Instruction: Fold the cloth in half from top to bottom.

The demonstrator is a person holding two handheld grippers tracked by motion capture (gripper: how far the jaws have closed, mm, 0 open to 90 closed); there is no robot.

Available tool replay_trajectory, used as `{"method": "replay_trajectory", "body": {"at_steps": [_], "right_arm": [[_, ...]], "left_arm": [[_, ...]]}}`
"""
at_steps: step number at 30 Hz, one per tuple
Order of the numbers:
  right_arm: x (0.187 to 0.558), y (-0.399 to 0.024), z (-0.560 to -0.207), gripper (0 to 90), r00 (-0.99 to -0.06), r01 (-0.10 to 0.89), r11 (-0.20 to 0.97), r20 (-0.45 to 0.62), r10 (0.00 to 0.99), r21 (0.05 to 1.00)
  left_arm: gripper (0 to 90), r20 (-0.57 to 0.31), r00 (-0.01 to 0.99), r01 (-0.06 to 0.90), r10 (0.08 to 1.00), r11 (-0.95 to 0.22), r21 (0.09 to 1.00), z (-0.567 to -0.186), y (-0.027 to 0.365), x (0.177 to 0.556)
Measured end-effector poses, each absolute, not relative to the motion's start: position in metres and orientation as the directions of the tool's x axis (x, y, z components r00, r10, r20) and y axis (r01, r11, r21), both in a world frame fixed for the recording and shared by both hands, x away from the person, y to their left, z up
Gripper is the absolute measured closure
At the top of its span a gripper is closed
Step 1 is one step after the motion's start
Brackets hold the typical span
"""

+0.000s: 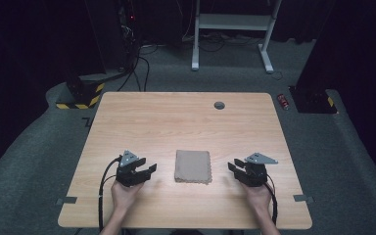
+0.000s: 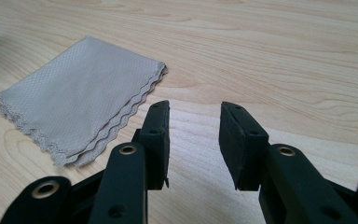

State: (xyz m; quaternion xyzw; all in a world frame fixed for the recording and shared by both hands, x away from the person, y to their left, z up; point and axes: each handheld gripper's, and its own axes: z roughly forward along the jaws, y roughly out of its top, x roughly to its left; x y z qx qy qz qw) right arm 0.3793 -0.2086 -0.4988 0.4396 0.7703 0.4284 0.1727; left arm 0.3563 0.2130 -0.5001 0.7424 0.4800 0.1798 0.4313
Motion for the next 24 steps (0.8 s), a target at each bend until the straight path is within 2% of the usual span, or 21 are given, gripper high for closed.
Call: {"method": "replay_trajectory", "body": {"at_steps": [24], "right_arm": [[0.358,-0.235,-0.502,63.0,-0.518,0.531,0.207,0.122,0.847,0.822]], "left_arm": [[43.4,-0.145,0.434,0.563,0.889,-0.142,0.814,-0.504,0.232,0.340]]}}
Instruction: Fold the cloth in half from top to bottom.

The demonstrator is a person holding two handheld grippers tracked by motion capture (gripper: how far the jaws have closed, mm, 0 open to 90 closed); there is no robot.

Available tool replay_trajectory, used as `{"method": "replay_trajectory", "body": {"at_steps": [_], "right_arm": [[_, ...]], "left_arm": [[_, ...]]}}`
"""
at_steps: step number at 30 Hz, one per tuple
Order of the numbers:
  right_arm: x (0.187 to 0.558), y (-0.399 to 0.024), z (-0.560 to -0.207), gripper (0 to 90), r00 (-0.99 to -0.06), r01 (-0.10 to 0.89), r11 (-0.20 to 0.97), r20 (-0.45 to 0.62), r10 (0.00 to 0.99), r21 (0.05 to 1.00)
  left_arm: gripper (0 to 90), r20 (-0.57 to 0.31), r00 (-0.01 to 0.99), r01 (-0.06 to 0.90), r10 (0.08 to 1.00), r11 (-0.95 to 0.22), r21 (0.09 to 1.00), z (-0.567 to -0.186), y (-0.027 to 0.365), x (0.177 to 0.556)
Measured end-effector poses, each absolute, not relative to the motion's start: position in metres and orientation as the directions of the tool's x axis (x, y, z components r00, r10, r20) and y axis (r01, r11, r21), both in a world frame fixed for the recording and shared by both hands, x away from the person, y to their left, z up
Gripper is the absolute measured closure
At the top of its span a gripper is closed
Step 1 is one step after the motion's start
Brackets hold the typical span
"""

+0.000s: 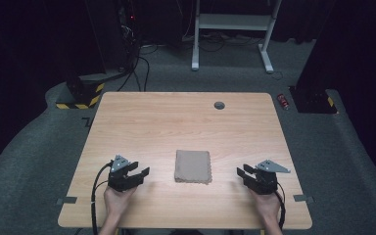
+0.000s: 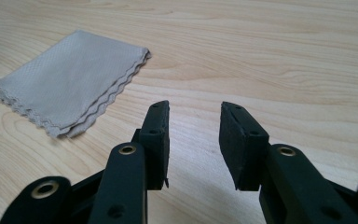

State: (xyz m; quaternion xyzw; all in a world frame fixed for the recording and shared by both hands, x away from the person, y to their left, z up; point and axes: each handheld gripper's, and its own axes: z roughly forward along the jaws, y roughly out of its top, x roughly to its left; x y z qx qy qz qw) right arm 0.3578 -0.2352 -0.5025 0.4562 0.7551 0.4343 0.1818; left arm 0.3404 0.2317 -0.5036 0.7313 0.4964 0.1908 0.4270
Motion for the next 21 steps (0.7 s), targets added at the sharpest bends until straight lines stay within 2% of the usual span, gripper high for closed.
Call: {"method": "replay_trajectory", "body": {"at_steps": [21], "right_arm": [[0.354,-0.250,-0.516,61.7,-0.461,0.572,0.211,0.098,0.882,0.793]], "left_arm": [[42.9,-0.129,0.371,0.596,0.920,-0.130,0.792,-0.516,0.249,0.340]]}}
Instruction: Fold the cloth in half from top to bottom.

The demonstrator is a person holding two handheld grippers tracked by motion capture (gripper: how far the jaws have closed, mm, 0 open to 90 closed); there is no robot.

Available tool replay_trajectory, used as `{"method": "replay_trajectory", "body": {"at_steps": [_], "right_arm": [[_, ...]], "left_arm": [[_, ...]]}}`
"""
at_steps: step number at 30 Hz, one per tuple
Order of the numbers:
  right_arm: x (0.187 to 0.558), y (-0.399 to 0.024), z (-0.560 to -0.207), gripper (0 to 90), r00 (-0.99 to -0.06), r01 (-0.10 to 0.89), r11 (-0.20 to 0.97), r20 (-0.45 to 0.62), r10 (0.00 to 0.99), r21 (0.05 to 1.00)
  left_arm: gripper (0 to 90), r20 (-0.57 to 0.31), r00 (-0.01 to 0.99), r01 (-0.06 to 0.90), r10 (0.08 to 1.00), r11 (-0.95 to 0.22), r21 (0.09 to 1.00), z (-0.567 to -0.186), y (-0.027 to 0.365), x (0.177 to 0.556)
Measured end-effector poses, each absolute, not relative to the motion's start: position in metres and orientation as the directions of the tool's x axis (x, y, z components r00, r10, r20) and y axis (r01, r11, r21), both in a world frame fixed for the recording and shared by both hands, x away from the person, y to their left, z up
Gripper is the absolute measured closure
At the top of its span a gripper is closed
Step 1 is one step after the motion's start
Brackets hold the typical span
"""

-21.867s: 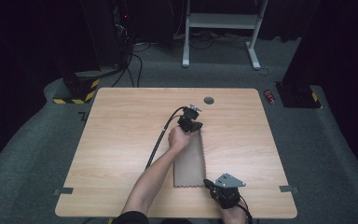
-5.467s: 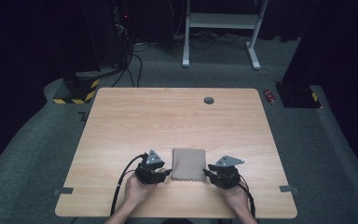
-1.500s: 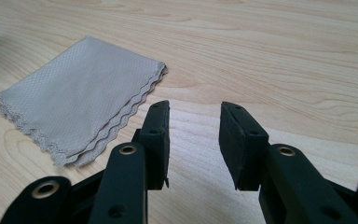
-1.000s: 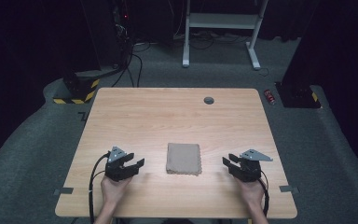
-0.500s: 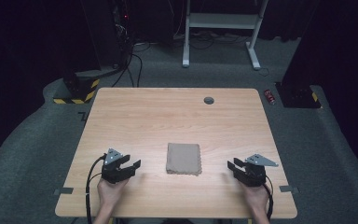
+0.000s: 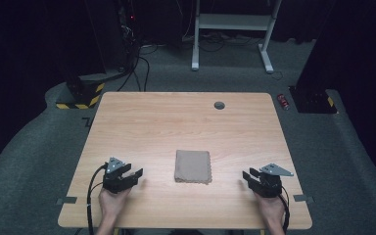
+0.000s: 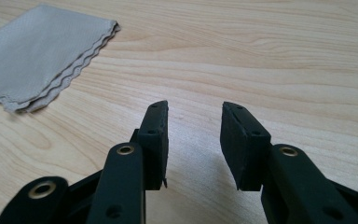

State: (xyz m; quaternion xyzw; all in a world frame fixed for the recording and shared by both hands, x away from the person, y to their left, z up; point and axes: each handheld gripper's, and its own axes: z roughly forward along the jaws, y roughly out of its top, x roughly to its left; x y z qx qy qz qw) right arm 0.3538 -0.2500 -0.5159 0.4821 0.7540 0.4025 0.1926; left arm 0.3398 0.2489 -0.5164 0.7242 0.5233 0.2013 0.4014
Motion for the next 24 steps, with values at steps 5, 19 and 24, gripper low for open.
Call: {"method": "replay_trajectory", "body": {"at_steps": [5,19,24], "right_arm": [[0.3554,-0.2509,-0.5171,61.3,-0.454,0.576,0.226,0.078,0.888,0.786],[0.3607,-0.2541,-0.5211,60.2,-0.435,0.591,0.249,0.043,0.900,0.767],[0.3616,-0.2549,-0.5212,60.1,-0.430,0.592,0.254,0.034,0.902,0.765]], "left_arm": [[42.9,-0.111,0.359,0.600,0.927,-0.138,0.788,-0.5191,0.2504,0.3410],[42.9,-0.057,0.334,0.612,0.941,-0.171,0.772,-0.5255,0.2533,0.3443],[42.9,-0.044,0.324,0.616,0.945,-0.175,0.768,-0.5268,0.2536,0.3454]]}}
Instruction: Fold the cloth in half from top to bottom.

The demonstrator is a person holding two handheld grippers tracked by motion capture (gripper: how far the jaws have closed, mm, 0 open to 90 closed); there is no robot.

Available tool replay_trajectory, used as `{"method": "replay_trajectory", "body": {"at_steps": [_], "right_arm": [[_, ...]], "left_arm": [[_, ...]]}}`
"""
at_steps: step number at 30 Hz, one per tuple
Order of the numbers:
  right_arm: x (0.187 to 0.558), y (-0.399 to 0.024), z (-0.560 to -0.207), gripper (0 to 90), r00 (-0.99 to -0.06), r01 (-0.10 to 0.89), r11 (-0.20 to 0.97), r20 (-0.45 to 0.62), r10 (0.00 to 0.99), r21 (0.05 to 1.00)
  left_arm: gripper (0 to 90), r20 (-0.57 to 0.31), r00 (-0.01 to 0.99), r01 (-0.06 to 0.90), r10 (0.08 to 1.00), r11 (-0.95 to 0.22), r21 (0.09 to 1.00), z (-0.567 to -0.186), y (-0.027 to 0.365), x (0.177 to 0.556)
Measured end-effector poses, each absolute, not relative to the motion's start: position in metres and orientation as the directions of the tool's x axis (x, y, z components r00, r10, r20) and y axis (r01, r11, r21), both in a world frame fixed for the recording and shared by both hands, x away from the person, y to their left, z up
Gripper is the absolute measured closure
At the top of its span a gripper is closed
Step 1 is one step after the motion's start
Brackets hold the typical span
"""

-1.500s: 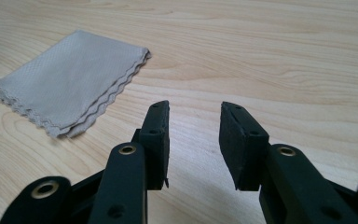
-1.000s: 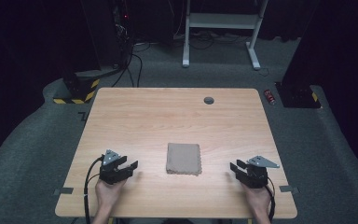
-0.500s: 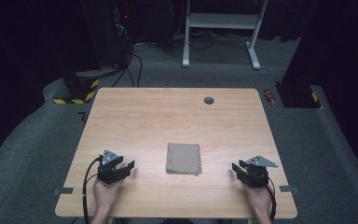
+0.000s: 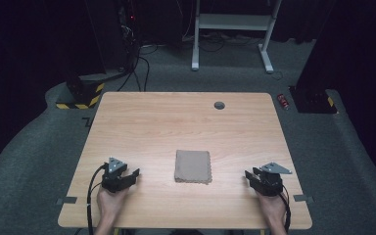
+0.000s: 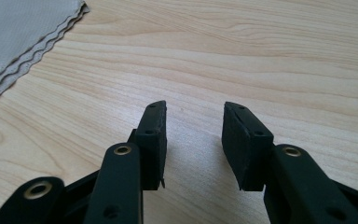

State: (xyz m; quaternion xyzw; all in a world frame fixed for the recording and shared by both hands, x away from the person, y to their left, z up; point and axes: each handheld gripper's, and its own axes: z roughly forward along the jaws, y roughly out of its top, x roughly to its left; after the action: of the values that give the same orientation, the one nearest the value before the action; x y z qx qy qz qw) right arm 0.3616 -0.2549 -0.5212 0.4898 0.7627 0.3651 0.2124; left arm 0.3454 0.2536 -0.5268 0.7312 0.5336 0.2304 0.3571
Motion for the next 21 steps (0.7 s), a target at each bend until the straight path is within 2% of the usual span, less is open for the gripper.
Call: {"method": "replay_trajectory", "body": {"at_steps": [21], "right_arm": [[0.3642,-0.2517,-0.5221,56.0,-0.422,0.606,0.289,-0.008,0.906,0.741]], "left_arm": [[40.7,0.003,0.317,0.616,0.948,-0.209,0.759,-0.5277,0.2518,0.3481]]}}
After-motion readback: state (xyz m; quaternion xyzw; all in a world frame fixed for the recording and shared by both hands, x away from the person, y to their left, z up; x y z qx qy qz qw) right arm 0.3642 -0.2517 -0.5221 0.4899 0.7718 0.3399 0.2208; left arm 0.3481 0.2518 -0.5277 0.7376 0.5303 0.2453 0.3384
